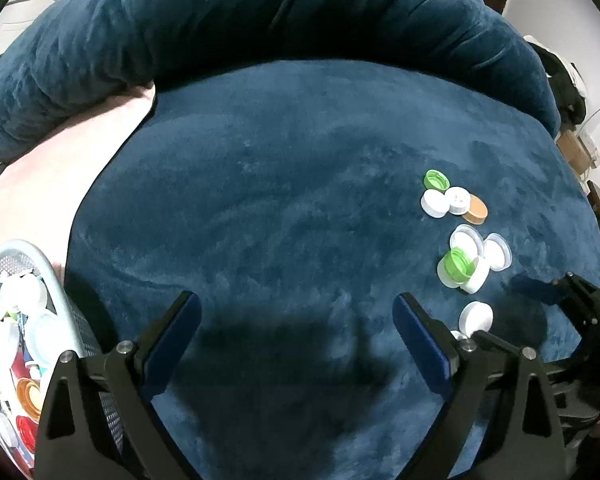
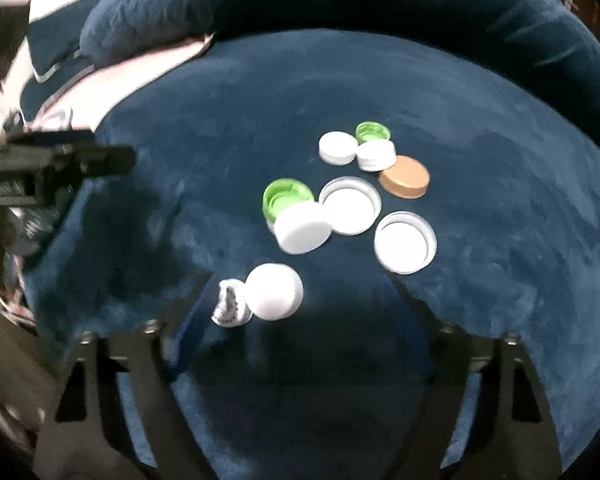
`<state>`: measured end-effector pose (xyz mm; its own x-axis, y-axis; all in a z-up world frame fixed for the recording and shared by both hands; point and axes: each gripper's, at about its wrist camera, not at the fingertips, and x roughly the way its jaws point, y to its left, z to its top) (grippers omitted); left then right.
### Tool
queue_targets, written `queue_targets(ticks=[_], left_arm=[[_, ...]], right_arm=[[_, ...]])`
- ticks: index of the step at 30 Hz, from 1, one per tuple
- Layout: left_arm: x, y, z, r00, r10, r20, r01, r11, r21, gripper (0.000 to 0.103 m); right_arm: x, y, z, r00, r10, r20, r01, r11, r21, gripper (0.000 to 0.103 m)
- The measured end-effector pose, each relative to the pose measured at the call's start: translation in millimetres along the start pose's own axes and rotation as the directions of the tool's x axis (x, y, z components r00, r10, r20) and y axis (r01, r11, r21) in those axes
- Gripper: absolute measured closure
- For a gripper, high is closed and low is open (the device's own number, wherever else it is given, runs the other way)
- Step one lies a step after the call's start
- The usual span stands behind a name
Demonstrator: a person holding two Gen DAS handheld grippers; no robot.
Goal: Organize objects
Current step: 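Move both grippers back to the cap cluster on the bed, then grasp a white cap with the right gripper while the left gripper grasps another white cap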
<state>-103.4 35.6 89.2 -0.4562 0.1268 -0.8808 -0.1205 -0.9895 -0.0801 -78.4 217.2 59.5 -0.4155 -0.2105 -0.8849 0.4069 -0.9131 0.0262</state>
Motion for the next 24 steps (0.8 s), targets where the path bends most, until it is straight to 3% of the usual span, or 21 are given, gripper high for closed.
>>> queue_targets(ticks=[4, 9, 14, 19, 24], left_arm=[[2, -1, -2, 1.000, 0.000, -0.006, 0.000, 1.000, 0.005, 0.006], [6, -7, -6, 1.000, -0.004, -0.018, 0.004, 1.000, 0.019, 0.006], [8, -20, -11, 1.000, -0.005, -0.026, 0.006, 0.999, 0.053, 0.006], [11, -26, -11, 1.000, -0.004, -0.029, 0.006, 0.998, 0.063, 0.006], [14, -29, -13, 0.999, -0.005, -0.035, 0.007, 0.997, 0.072, 0.006]], right_arm=[[14, 4, -3, 0.999, -0.039, -0.032, 0.038, 0.998, -0.044, 0.034], [6, 9, -13, 0.993, -0.117, 0.012, 0.118, 0.986, -0.119, 0.035], [-9, 0, -20, 0.984, -0.171, 0.049, 0.174, 0.981, -0.084, 0.036], [-16, -13, -28, 0.993, -0.109, 0.048, 0.111, 0.994, -0.026, 0.037], [-14, -2, -23, 0.996, -0.060, 0.060, 0.064, 0.995, -0.072, 0.040]])
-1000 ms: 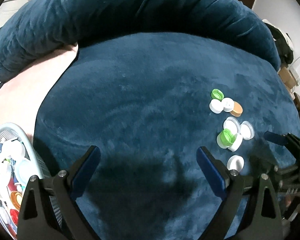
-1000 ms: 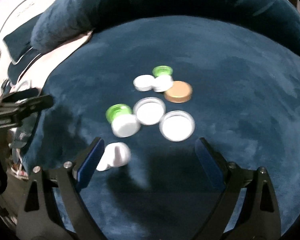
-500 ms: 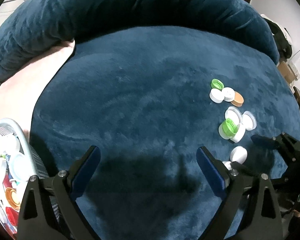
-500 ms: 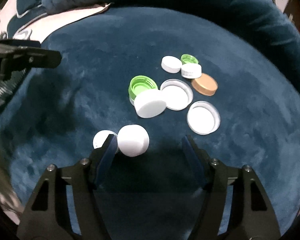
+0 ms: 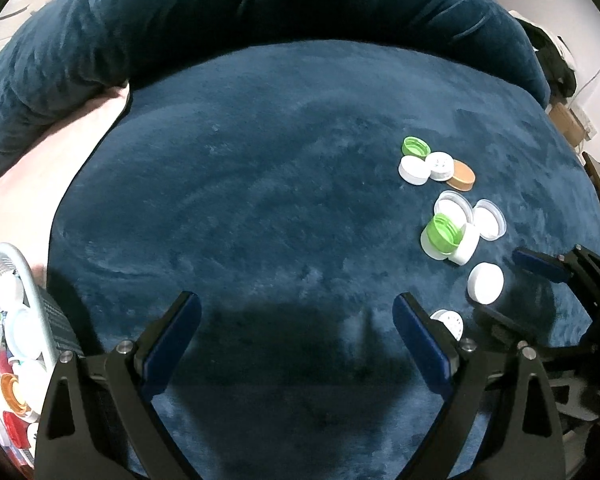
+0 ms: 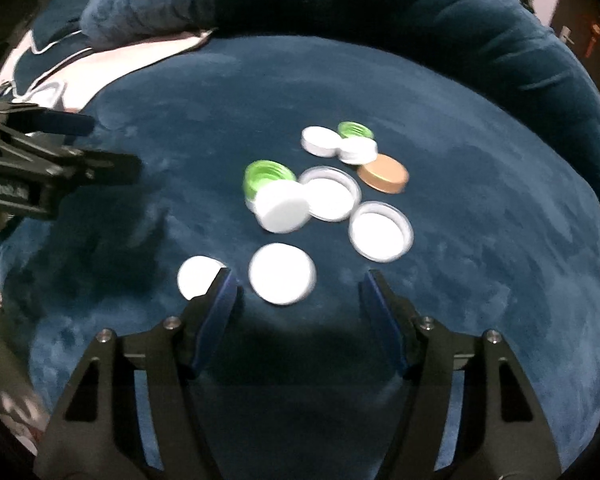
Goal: Organize objects
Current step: 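Grasp a white cap with the right gripper while the left gripper grasps another white cap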
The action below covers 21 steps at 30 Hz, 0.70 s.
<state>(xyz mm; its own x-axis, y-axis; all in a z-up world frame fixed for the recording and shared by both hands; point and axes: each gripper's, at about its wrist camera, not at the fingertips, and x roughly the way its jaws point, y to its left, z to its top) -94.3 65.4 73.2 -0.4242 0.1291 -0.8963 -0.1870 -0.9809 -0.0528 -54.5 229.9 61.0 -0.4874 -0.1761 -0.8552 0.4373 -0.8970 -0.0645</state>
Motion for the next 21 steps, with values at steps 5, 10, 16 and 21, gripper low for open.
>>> queue_targets(ticks=[5, 10, 16, 21], left_arm=[[3, 0, -3, 1.000, -0.010, -0.006, 0.010, 1.000, -0.001, 0.006], [6, -16, -8, 0.998, -0.052, 0.017, 0.052, 0.998, 0.036, 0.006], [17, -65, -27, 0.983, -0.186, -0.002, 0.184, 0.969, 0.163, 0.015], [32, -92, -36, 0.980, -0.195, -0.038, 0.198, 0.952, 0.232, 0.026]], right_arm=[[10, 0, 2, 1.000, -0.005, -0.025, 0.005, 1.000, 0.008, 0.070], [-9, -47, 2, 0.999, 0.036, 0.016, -0.039, 0.964, 0.262, 0.070], [-25, -92, -4, 0.998, 0.031, 0.049, -0.050, 0.894, 0.446, 0.069], [-21, -85, 0, 0.999, 0.037, 0.034, -0.048, 0.900, 0.434, 0.069]])
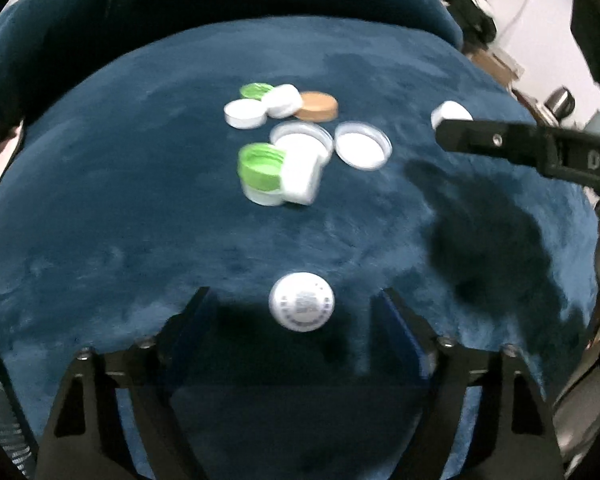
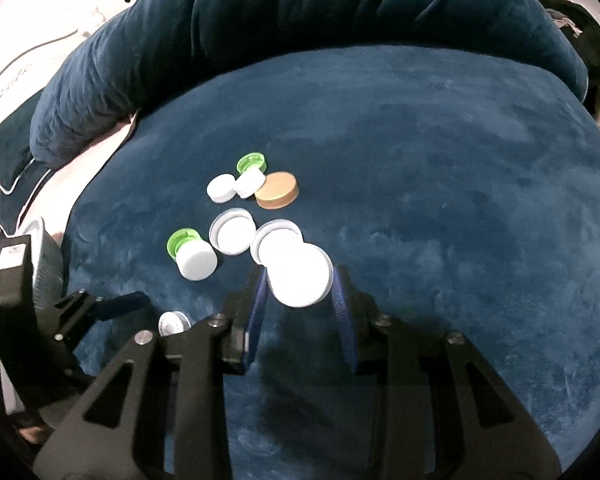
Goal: Organize objects
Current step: 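Grasp a white cap with the right gripper while the left gripper grasps another white cap, then carry both white caps over the mesh basket and open both grippers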
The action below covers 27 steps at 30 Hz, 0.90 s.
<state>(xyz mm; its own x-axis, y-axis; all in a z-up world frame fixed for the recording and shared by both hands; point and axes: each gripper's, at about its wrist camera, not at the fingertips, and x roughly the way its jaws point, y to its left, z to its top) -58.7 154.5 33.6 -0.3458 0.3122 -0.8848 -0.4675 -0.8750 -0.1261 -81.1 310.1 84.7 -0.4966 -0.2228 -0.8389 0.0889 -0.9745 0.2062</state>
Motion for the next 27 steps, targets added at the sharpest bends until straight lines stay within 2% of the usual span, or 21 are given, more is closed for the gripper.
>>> queue_targets(ticks=[1, 2, 9, 15, 19, 27], left_arm=[[2, -1, 0, 1.000, 0.006, 0.001, -0.006, 1.000, 0.001, 0.051], [2, 0, 0, 1.000, 0.026, 0.006, -0.026, 1.000, -0.003, 0.072], [-25, 25, 7, 0.998, 0.026, 0.056, -0.021, 0.996, -0.092, 0.072], [-64, 67, 6, 0.991, 0.096, 0.096, -0.074, 0.974, -0.212, 0.072], [-79, 92, -6, 0.986, 0.141, 0.088, -0.111, 0.954, -0.280, 0.072], [-124, 116, -26, 0.967, 0.205, 0.151, -0.145, 0.930, -0.337, 0.072]], right_arm=[[1, 0, -1, 1.000, 0.001, -0.005, -0.001, 1.000, -0.005, 0.069], [1, 1, -2, 1.000, 0.001, -0.008, -0.001, 1.000, -0.010, 0.069], [-3, 7, -4, 1.000, 0.004, -0.003, -0.005, 1.000, -0.024, 0.069], [-12, 23, -6, 1.000, -0.001, 0.012, 0.001, 0.999, -0.050, 0.069], [-14, 34, -9, 1.000, -0.013, 0.013, 0.014, 0.998, -0.065, 0.069], [-26, 70, -14, 1.000, -0.011, 0.024, 0.013, 0.993, -0.119, 0.069]])
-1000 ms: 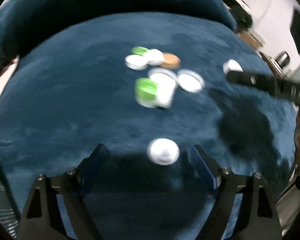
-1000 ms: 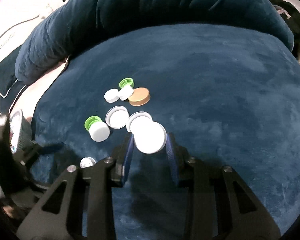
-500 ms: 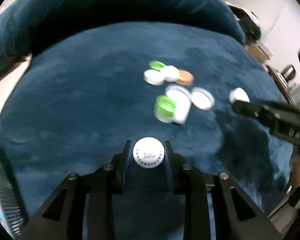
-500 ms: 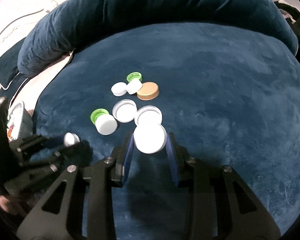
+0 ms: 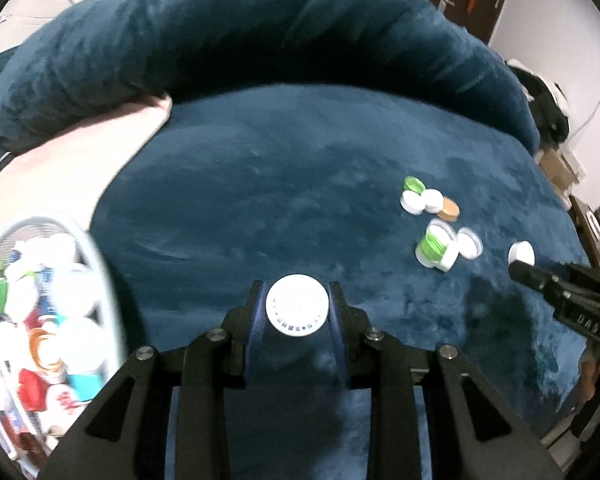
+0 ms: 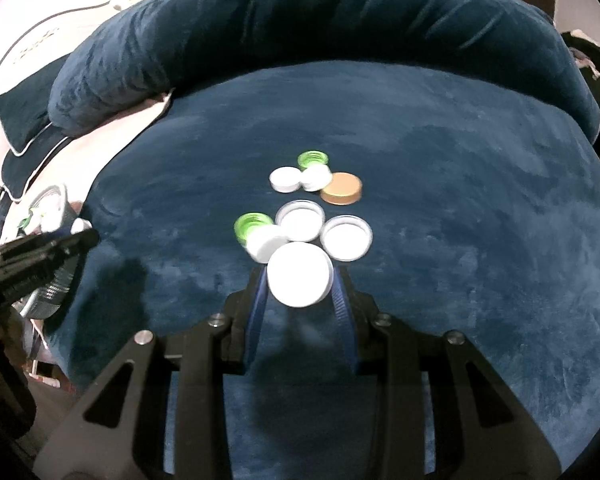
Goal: Organize objects
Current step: 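Carry both white caps over the mesh basket and open both grippers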
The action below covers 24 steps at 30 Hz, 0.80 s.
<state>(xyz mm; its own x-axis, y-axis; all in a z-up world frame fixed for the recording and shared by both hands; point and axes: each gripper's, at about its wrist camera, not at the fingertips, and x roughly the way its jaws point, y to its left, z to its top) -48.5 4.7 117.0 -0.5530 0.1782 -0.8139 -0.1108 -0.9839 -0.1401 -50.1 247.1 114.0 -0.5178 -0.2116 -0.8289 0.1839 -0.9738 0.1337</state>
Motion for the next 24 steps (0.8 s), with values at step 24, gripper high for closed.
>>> queue_targets(ticks=[24], left_arm=[[-108, 241, -20, 0.978, 0.199, 0.055, -0.155, 0.882, -0.445, 0.072]], right_arm=[[1, 264, 54, 0.943, 0.333, -0.009, -0.323, 0.908, -0.269, 0.069]])
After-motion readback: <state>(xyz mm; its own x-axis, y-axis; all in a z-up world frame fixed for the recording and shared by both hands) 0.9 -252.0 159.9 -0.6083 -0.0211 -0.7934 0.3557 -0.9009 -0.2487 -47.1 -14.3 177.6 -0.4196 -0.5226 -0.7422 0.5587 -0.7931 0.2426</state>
